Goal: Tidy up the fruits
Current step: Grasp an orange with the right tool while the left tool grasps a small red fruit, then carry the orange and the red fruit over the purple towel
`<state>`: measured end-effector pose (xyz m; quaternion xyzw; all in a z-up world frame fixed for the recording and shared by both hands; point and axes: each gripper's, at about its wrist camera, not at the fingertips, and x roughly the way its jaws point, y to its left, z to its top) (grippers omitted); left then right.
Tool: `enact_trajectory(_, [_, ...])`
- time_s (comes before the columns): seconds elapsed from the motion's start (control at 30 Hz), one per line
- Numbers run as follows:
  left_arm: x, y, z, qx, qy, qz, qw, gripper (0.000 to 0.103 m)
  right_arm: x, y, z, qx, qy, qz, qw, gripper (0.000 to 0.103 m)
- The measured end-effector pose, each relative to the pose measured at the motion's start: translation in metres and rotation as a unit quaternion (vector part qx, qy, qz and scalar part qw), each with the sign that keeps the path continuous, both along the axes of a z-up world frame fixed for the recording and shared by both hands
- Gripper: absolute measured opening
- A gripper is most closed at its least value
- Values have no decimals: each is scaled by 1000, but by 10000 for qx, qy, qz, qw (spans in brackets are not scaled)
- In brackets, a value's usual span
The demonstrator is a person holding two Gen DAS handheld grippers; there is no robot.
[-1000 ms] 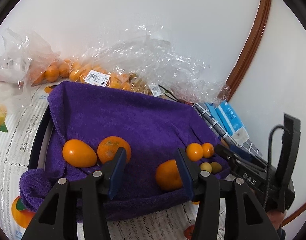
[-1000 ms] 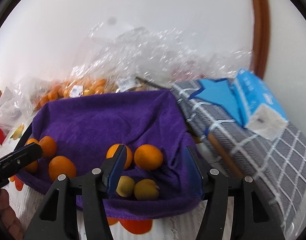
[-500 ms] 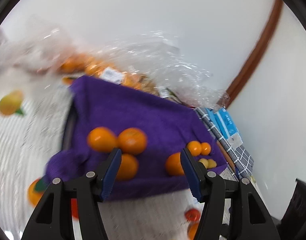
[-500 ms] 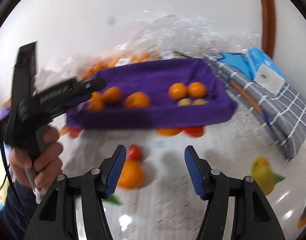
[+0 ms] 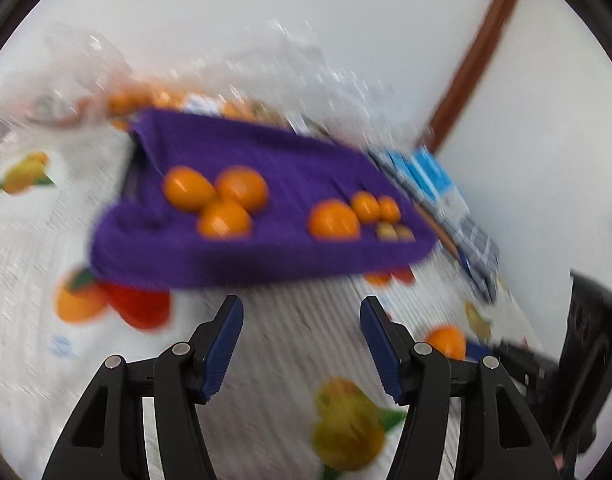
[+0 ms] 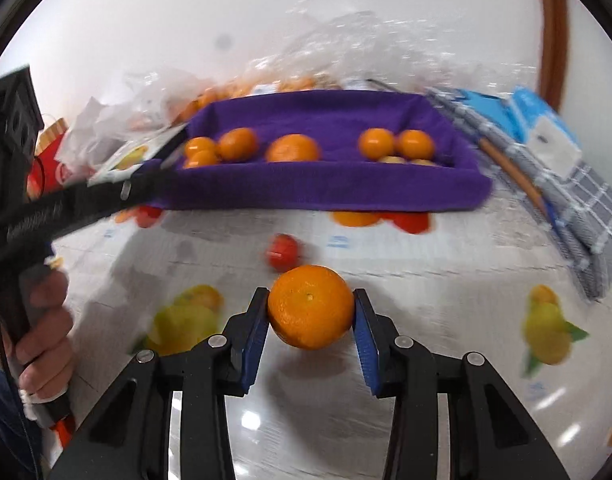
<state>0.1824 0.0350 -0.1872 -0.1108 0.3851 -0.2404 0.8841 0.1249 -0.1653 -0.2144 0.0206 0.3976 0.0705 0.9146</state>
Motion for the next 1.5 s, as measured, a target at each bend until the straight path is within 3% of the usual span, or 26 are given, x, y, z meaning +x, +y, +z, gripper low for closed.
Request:
enact_trajectory(0.2, [-8, -45, -9, -13, 471, -197, 9987, 57, -12, -60, 1, -7, -55, -624, 9980, 41])
enact_trajectory(0.43, [-6, -77, -14, 610, 304, 249, 9974, 49, -25, -95, 2, 305, -174, -854, 9957, 41])
enact_trajectory(0.53, [-4, -86, -13, 903, 267, 380, 9948, 39, -27, -88, 5, 216, -317, -763, 9963, 41])
enact_trajectory(0.6, [-2, -91, -13, 1062, 256, 402, 9932, 24, -31, -82, 7, 161, -394, -645, 9970, 41])
enact_trajectory(0.63, [-2, -93, -14, 1113, 262, 429, 9925, 24, -31, -79, 8, 128, -424, -603, 9972, 41])
enact_trajectory(0.8, [-5, -88, -13, 847, 349, 451, 9948, 24, -35, -71, 11, 39, -548, -419, 9976, 41])
enact_trajectory(1.13, [-14, -63, 13, 928, 202, 593, 9937, 24, -26, -64, 12, 12, -330, -374, 9988, 41])
enact_trajectory(1.5, [7, -13, 41, 676, 93, 1007, 9926, 24, 14, -45, 50, -104, -508, -371, 9980, 41])
